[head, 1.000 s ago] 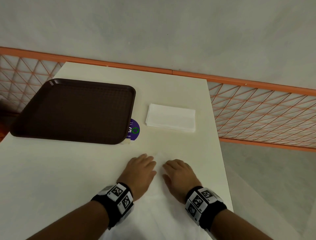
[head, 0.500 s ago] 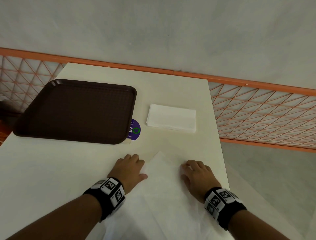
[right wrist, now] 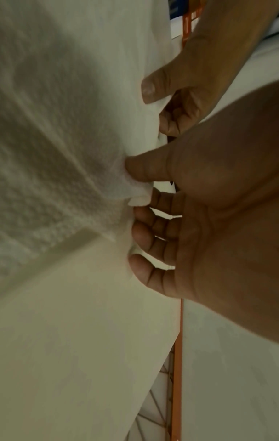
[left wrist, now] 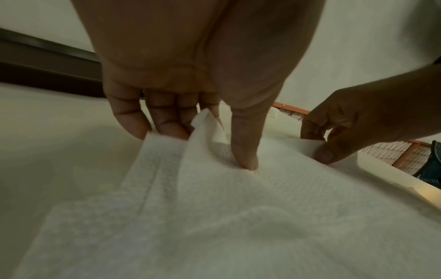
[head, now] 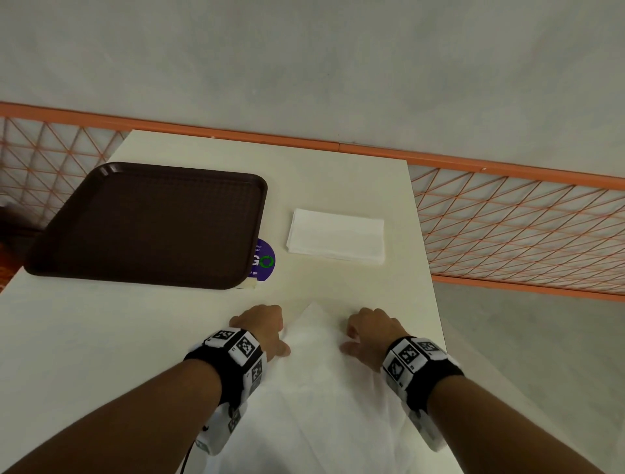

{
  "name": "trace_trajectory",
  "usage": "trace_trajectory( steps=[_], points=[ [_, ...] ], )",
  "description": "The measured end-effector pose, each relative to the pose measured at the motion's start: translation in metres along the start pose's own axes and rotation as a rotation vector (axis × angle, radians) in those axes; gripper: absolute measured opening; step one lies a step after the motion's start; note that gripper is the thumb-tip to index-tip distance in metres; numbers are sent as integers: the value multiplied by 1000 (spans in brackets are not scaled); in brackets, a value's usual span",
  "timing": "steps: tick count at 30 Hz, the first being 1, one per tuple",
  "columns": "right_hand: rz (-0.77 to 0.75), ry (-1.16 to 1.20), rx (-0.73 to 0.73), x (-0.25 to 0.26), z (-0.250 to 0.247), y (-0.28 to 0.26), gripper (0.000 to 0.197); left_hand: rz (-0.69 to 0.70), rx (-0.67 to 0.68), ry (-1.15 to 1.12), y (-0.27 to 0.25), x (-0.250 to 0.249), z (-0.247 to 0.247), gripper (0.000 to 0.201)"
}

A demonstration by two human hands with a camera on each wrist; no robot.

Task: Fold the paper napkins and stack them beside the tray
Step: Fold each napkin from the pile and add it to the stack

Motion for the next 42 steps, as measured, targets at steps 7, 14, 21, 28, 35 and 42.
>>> trace_trajectory(
  steps=[7,14,21,28,35,42],
  points=[
    [18,323,-89,9,1,-10,12,-20,-13,-57,-6,0,0,53],
    [-77,736,-161,18,-2,-30,12,14,-28,-40,-9,6,-3,43],
    [74,1164,-391,-6,-3,-34,15,146,-4,-492,-17,28,-18,17],
    [255,1535,-381,-12,3,-35,21,105,131,-1266,-18,29,-17,20],
    [302,1494,-500,-13,6,-25,16,-42,46,-1213,-15,20,6,19],
    [334,1371,-472,-19,-11,-6,18,-33,-142,-1038,10,-2,-30,16]
  ],
)
Point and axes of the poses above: each hand's wrist, its own y-axis towards the middle knuckle, its own z-axis out of the palm, x = y × z, the point moved 2 cm from there along y, towards the middle knuckle, and after that the axes turned 7 degrees about -z, right-handed, at the moved point
